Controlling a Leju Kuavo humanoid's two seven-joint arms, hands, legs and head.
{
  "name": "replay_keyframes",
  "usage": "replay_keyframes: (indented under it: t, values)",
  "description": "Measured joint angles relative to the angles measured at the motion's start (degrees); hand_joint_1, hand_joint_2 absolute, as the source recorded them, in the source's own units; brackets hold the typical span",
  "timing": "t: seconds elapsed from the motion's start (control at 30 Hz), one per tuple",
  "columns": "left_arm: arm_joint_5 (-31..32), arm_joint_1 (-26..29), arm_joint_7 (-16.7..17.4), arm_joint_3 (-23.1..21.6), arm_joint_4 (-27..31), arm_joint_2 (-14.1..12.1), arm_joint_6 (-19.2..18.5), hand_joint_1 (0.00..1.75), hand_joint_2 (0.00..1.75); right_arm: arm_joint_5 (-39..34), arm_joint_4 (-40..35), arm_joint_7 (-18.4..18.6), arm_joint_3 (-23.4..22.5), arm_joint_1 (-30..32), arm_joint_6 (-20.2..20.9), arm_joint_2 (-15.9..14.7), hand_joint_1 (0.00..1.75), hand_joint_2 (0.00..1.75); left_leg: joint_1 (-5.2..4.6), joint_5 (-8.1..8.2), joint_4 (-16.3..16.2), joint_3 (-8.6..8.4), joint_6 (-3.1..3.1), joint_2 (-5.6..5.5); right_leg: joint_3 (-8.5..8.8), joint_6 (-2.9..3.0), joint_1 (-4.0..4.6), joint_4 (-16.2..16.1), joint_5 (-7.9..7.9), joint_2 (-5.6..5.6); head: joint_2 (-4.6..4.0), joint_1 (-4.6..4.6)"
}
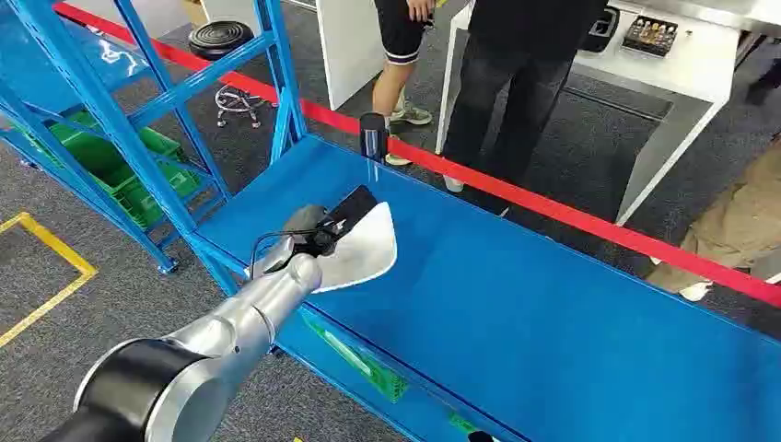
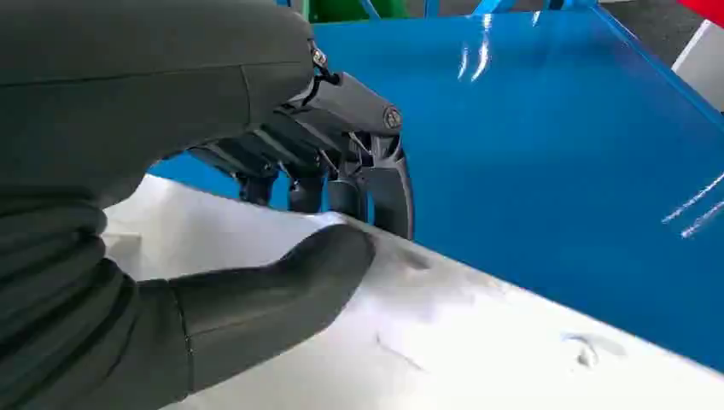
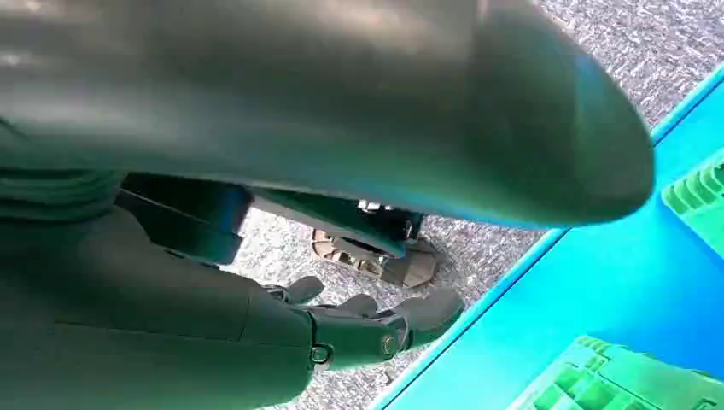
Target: Take the parts from the cabinet and place them on the table.
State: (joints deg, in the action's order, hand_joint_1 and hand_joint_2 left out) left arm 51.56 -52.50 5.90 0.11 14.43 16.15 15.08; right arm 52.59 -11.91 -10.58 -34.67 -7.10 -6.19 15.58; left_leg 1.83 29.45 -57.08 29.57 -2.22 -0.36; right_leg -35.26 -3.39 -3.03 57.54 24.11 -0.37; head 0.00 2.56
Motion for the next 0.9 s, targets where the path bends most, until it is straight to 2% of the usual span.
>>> replay_keyframes:
  t: [0.63,0.67,0.7,0.9]
  values:
    - [0.72,0.59,-1.64,0.04,0.00,-1.14,0.22,1.75,1.75,0.44,0.00,0.35,0.33,-0.12,0.35,0.00,0.00,0.00,0.00,0.00,0.00,0.02,0.00,0.00,-0.01,0.00,0.00,0.00,0.00,0.01,0.00,0.00]
    - [0.72,0.59,-1.84,0.04,0.00,-1.14,0.20,1.75,0.00,0.31,0.00,0.35,0.33,-0.11,0.33,0.00,0.00,0.00,0.00,0.00,0.00,0.02,0.00,0.00,-0.01,0.00,0.00,0.00,0.00,0.01,0.00,0.00]
    - [0.72,0.60,-2.01,0.04,0.00,-1.14,0.17,1.75,1.75,0.17,0.00,0.35,0.33,-0.12,0.24,0.00,0.00,0.00,0.00,0.00,0.00,0.02,0.00,0.00,-0.02,0.00,0.00,0.00,0.00,0.01,0.00,0.00]
    - [1.88,0.60,-2.89,0.04,0.00,-1.03,-0.55,1.75,1.75,-0.13,0.00,0.02,0.33,-0.10,0.02,0.00,0.00,0.00,0.00,0.00,0.00,0.02,0.00,0.00,-0.03,0.00,0.00,0.00,0.00,0.02,0.00,0.00]
